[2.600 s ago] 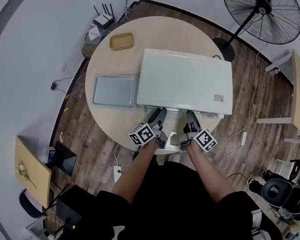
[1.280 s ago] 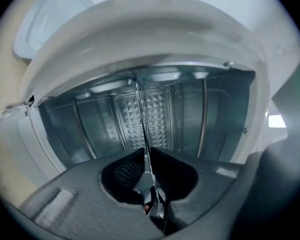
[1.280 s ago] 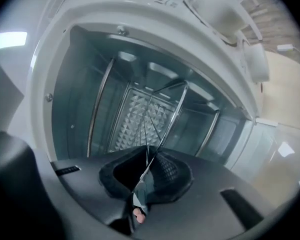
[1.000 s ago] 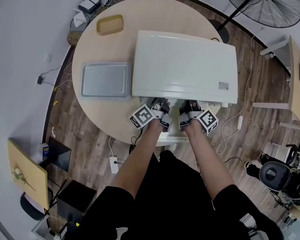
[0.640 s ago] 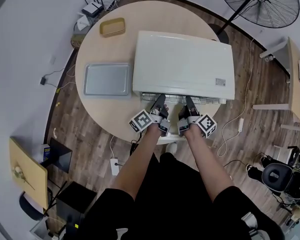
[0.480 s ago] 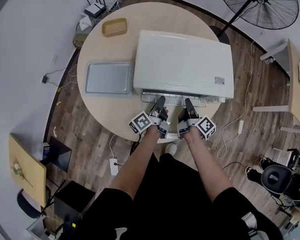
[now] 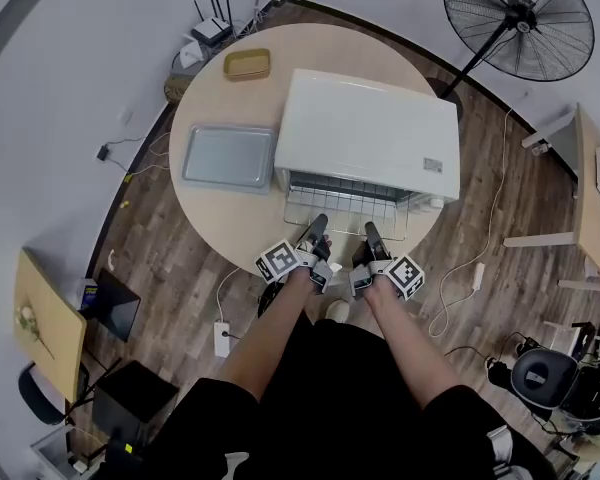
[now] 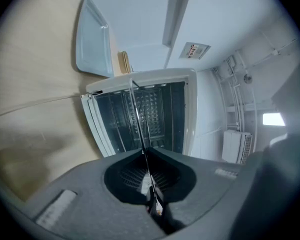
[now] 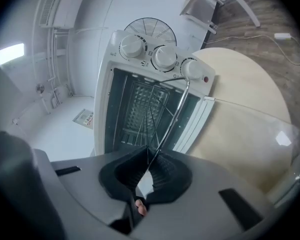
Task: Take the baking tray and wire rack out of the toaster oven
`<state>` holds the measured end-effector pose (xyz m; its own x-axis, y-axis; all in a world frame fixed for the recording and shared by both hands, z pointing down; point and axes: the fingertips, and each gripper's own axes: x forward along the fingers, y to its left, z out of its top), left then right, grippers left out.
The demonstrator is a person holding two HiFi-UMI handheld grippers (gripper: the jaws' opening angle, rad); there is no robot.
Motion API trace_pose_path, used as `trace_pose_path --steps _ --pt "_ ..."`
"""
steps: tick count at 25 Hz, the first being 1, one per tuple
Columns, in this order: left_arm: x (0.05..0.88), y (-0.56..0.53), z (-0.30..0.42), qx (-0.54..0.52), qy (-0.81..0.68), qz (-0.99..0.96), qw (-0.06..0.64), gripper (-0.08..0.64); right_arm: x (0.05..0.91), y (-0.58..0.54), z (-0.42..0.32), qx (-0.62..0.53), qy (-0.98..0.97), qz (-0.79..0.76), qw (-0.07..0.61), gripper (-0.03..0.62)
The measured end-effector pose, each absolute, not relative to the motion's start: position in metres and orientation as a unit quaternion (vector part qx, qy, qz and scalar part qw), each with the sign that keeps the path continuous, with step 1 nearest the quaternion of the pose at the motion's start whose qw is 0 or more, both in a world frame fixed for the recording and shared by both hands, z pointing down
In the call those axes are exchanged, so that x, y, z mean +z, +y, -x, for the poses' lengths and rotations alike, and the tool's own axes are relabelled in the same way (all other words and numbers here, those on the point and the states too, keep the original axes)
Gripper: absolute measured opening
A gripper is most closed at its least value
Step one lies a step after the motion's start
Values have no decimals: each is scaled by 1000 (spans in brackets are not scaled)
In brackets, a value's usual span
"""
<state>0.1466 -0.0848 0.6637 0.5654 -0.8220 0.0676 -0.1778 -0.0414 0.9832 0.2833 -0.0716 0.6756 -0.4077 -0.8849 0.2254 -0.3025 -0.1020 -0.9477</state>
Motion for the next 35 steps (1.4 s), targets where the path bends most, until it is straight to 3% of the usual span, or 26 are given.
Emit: trace_pose_path --steps 18,24,35 --pt "656 27 -152 -279 -417 -664 555 20 662 27 -285 -579 668 402 238 2" --pt "660 63 -150 -279 -437 -654 551 20 671 55 -283 -586 689 379 197 3" --pt "640 97 -119 -313 -438 -643 545 20 655 75 -248 -585 715 336 185 3"
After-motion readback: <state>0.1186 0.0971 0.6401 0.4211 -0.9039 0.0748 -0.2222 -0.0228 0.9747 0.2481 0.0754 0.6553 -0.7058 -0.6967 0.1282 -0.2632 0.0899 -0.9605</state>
